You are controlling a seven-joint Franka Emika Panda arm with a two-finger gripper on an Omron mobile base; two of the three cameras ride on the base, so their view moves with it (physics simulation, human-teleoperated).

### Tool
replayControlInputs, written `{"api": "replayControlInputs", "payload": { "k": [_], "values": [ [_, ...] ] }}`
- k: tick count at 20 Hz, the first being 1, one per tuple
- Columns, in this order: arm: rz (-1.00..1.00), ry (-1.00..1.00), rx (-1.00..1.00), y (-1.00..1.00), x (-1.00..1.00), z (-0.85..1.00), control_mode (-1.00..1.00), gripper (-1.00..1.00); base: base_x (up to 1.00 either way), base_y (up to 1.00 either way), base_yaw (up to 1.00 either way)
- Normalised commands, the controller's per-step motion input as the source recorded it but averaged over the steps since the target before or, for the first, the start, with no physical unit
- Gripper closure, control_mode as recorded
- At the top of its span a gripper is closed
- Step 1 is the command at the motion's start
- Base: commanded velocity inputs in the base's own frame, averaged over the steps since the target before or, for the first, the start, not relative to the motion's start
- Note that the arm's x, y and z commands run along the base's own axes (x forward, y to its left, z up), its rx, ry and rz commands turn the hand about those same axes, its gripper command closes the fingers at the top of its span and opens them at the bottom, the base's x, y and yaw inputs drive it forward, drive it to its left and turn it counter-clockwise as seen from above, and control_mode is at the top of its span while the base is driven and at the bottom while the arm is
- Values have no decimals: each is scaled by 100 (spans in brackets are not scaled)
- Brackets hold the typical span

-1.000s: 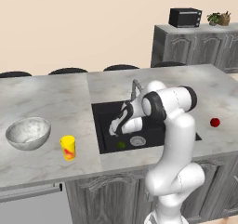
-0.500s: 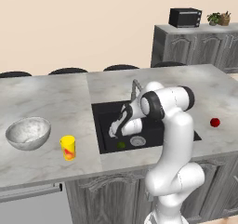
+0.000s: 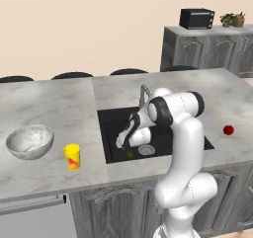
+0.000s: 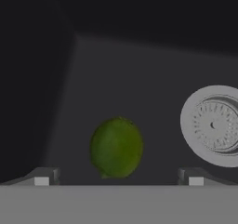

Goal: Remove the lime and apple from the sink. Then move the bowl and cup from the counter to the sink for washing.

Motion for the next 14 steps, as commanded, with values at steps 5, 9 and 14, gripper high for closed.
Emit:
{"api": "replayControlInputs", "payload": {
  "k": [5, 9, 14],
  "values": [
    [0, 0, 0, 0, 0, -20, -100, -100, 0, 0, 0],
    [0, 0, 0, 0, 0, -18, -100, -100, 0, 0, 0],
    [0, 0, 0, 0, 0, -20, -100, -100, 0, 0, 0]
  ]
}}
